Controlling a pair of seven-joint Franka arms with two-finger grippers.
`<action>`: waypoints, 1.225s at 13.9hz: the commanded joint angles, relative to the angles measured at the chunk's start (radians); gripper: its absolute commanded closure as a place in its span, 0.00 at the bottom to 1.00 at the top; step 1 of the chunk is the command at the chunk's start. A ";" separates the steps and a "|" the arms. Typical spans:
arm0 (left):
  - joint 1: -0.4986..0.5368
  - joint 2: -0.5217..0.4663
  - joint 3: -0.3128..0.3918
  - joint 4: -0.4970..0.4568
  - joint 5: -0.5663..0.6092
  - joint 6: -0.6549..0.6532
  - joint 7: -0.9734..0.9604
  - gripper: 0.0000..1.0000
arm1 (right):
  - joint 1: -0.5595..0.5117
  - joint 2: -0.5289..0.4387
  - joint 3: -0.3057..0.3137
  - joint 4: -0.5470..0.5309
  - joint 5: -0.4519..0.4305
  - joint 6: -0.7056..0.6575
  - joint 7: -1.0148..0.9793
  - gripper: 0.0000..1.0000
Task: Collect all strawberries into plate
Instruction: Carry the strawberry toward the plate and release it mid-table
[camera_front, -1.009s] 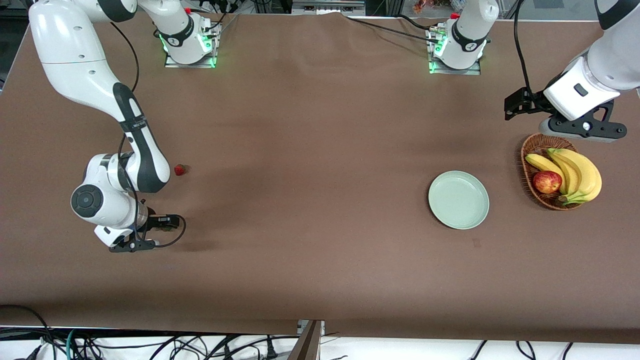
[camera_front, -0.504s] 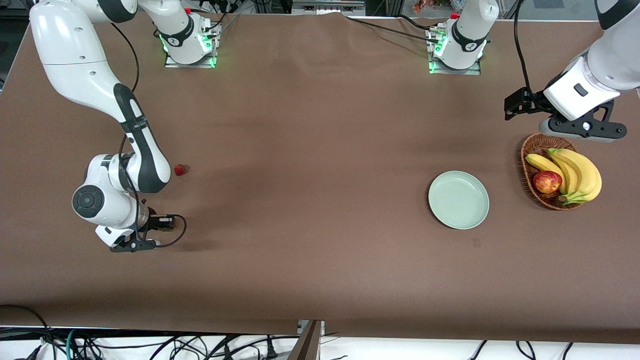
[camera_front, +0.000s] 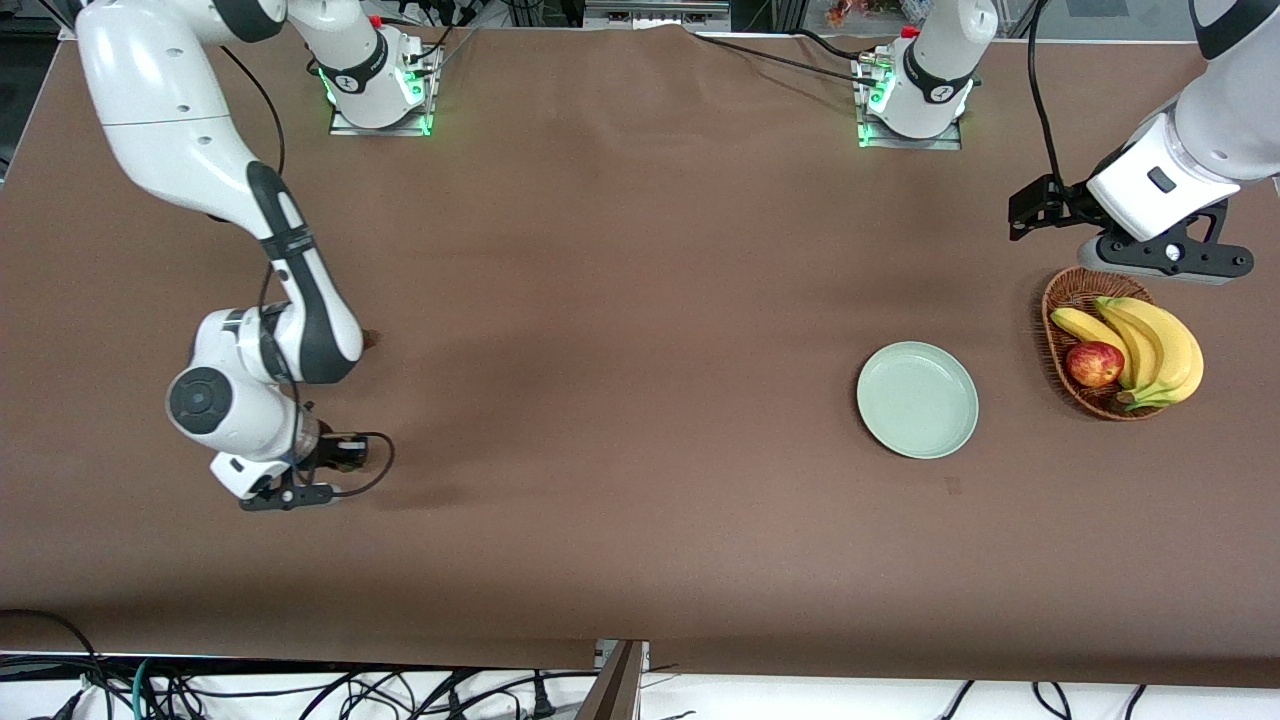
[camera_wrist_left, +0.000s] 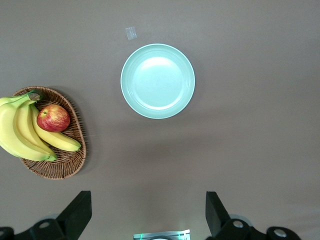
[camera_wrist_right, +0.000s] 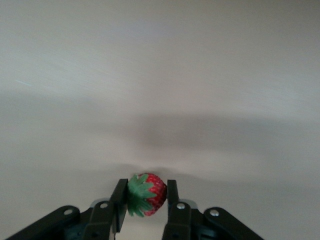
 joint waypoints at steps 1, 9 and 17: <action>0.003 0.001 0.001 0.016 -0.024 -0.019 0.008 0.00 | 0.134 0.021 -0.009 0.039 0.010 0.004 0.211 0.75; 0.018 0.002 0.004 0.014 -0.042 -0.022 0.008 0.00 | 0.528 0.087 -0.007 0.183 0.016 0.024 0.770 0.75; 0.043 0.019 0.004 0.010 -0.044 -0.085 0.008 0.00 | 0.764 0.164 -0.006 0.246 0.018 0.154 0.902 0.75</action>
